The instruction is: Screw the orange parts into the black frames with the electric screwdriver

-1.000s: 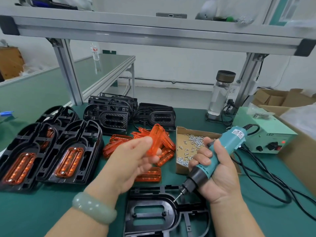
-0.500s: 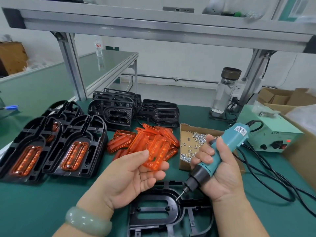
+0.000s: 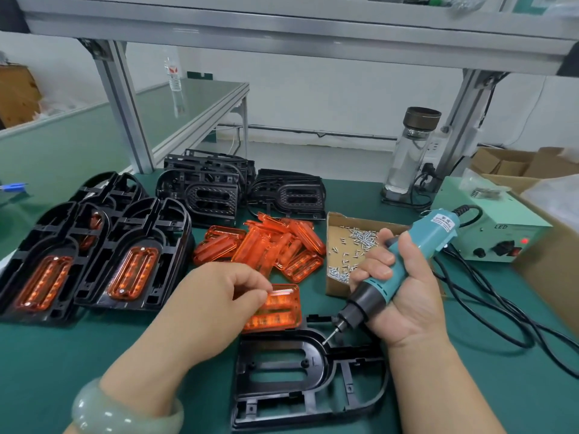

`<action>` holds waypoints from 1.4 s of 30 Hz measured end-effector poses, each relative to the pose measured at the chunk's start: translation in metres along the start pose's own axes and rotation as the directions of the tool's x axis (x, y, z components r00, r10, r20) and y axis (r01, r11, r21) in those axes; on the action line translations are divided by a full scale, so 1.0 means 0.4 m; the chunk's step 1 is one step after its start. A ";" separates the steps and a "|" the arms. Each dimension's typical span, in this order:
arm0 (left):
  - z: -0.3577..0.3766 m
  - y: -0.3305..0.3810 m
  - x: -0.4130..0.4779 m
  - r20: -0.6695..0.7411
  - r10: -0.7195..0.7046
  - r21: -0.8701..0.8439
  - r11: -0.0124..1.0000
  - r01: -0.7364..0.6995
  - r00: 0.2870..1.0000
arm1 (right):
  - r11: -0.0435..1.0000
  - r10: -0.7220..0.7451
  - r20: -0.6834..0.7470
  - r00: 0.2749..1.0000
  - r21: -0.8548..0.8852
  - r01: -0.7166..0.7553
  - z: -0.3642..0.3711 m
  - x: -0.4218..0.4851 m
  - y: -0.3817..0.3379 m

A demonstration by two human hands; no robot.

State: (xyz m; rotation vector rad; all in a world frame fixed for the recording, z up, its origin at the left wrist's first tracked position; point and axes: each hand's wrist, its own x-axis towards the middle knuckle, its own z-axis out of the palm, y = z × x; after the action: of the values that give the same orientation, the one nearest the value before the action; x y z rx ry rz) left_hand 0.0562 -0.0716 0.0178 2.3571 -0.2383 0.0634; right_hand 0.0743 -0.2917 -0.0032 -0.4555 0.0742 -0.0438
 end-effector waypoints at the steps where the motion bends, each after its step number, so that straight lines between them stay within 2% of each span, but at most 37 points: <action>1: -0.001 0.002 -0.006 0.009 -0.005 0.049 0.999 0.005 1.000 | 1.000 -0.001 0.002 1.000 0.003 0.001 0.000 -0.001 -0.001; 5: 0.020 0.008 -0.037 0.026 -0.002 0.068 0.998 0.000 1.000 | 1.000 -0.005 0.007 1.000 0.008 0.005 0.003 -0.003 -0.001; 9: 0.048 0.006 -0.061 0.105 -0.002 0.105 0.994 -0.009 0.994 | 1.000 -0.003 0.004 1.000 0.009 0.003 0.003 -0.004 0.001; 15: 0.066 -0.007 -0.058 0.069 0.085 0.282 0.954 -0.101 0.994 | 1.000 -0.001 0.000 1.000 -0.005 0.001 0.002 -0.004 0.004; 18: 0.074 -0.016 -0.052 0.103 0.117 0.337 0.930 -0.145 0.988 | 1.000 0.002 -0.005 1.000 -0.005 -0.002 0.003 -0.004 0.005; 34: 0.072 -0.019 -0.077 0.018 0.155 0.332 0.931 -0.152 0.988 | 1.000 0.009 -0.011 1.000 -0.012 -0.009 -0.002 0.000 0.007; 39: 0.060 -0.002 -0.090 0.111 0.181 0.338 0.918 -0.209 0.977 | 1.000 0.006 -0.009 1.000 -0.017 -0.006 -0.002 0.000 0.009; 42: 0.062 0.007 -0.088 0.189 0.179 0.397 0.885 -0.242 0.965 | 1.000 0.008 -0.004 1.000 -0.026 -0.008 -0.002 -0.002 0.010</action>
State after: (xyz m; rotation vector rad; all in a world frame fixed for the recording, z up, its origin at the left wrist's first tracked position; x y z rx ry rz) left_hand 0.0206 -0.0855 -0.0022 2.7571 -0.6089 0.0477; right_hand 0.0735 -0.2884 -0.0056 -0.4813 0.0805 -0.0359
